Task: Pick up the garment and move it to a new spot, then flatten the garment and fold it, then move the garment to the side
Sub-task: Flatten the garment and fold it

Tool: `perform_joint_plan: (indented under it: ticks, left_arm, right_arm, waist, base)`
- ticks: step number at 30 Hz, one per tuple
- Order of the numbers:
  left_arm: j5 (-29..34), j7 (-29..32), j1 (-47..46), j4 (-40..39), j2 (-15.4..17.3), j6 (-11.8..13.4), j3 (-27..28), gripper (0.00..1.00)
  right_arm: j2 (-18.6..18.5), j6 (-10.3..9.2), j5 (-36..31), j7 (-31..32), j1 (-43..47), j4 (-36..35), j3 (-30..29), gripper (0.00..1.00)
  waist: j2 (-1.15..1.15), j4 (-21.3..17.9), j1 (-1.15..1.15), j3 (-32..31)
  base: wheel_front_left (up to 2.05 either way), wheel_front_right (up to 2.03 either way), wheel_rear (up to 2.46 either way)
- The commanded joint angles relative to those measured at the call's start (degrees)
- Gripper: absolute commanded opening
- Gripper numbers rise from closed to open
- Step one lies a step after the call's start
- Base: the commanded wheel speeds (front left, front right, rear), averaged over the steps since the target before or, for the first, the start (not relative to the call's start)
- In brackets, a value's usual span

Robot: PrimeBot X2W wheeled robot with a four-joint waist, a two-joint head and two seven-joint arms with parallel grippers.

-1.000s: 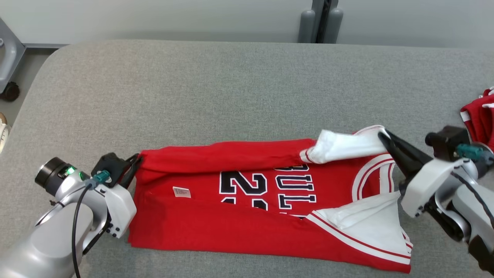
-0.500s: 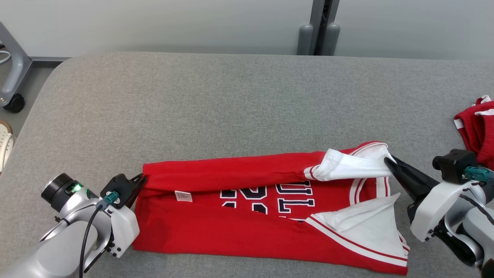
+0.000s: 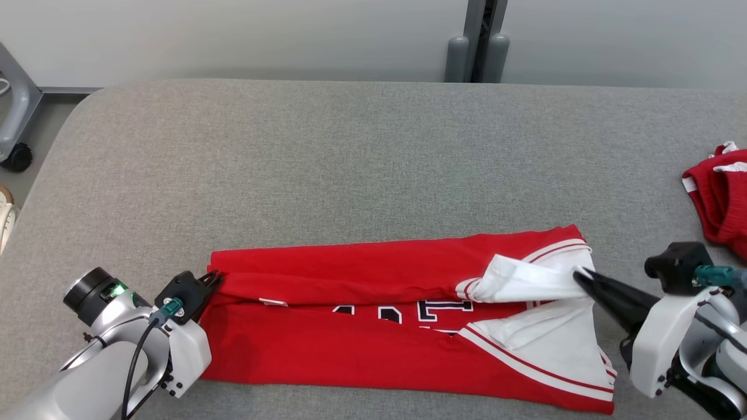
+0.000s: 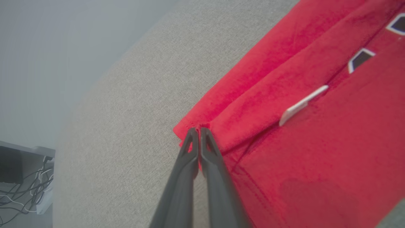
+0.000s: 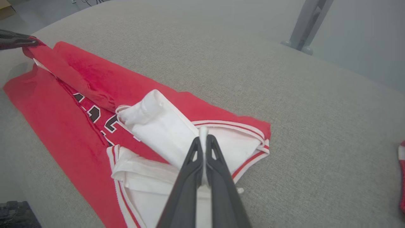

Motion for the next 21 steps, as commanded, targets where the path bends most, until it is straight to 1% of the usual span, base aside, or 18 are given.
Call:
perform_joint_plan:
  ticks: [1, 5, 6, 12, 16, 17, 18, 19, 21]
  left_arm:
    - [0.2, 0.3, 0.8, -0.2, 0.4, 0.6, -0.1, 0.00]
    - [0.1, 0.6, 0.9, -1.0, 0.7, 0.8, -0.2, 0.00]
    - [0.1, 0.8, 1.0, -1.3, 0.8, 1.0, -0.3, 0.00]
    - [0.3, 1.8, 1.5, -2.7, 1.3, 1.3, -0.7, 0.00]
    - [0.2, 2.3, 1.9, -3.4, 1.6, 1.6, -0.8, 0.00]
    - [0.2, 2.4, 2.0, -3.7, 1.7, 1.7, -0.9, 0.00]
    - [0.2, 2.7, 2.1, -4.0, 1.8, 1.7, -1.0, 0.00]
    - [0.2, 2.9, 2.2, -4.3, 1.8, 1.7, -1.1, 0.00]
    - [0.1, 3.5, 2.3, -4.8, 1.9, 1.8, -1.2, 0.00]
  right_arm:
    - [-0.5, 0.00, -0.2, 1.0, 1.2, -1.1, -0.4, 0.00]
    - [-1.4, 0.00, 0.2, 4.3, 3.2, -3.5, -1.9, 0.00]
    - [-1.6, 0.00, 0.1, 5.9, 4.1, -4.3, -2.6, 0.00]
    - [-1.5, 0.00, 0.2, 9.4, 6.4, -6.2, -4.4, 0.00]
    - [-1.3, 0.00, 0.7, 11.3, 7.5, -5.9, -5.4, 0.00]
    - [-1.2, 0.00, 0.4, 11.8, 7.7, -6.1, -5.7, 0.09]
    - [-1.1, 0.00, 0.2, 12.3, 7.9, -6.2, -6.0, 0.62]
    - [-0.9, 0.00, 0.5, 12.8, 8.3, -6.2, -6.2, 1.00]
    - [-0.8, 0.00, 0.5, 13.5, 8.7, -6.6, -6.8, 1.00]
  waist:
    - [0.00, 0.1, 0.00, 0.0]
    - [0.00, 0.2, 0.00, 0.1]
    - [0.00, 0.3, 0.00, 0.0]
    - [0.00, 0.5, 0.00, -0.2]
    - [0.00, 0.6, 0.00, -0.2]
    - [0.00, 0.6, 0.00, -0.2]
    - [0.00, 0.6, 0.00, -0.3]
    - [0.00, 0.7, 0.00, -0.3]
    - [0.00, 0.7, 0.00, -0.3]
  base:
    - [0.00, 0.00, 0.00]
    - [0.00, 0.00, 0.00]
    - [0.00, 0.00, 0.00]
    - [0.00, 0.00, 0.00]
    - [0.00, 0.00, 0.00]
    - [0.00, 0.00, 0.00]
    - [0.00, 0.00, 0.00]
    - [0.00, 0.00, 0.00]
    - [0.00, 0.00, 0.00]
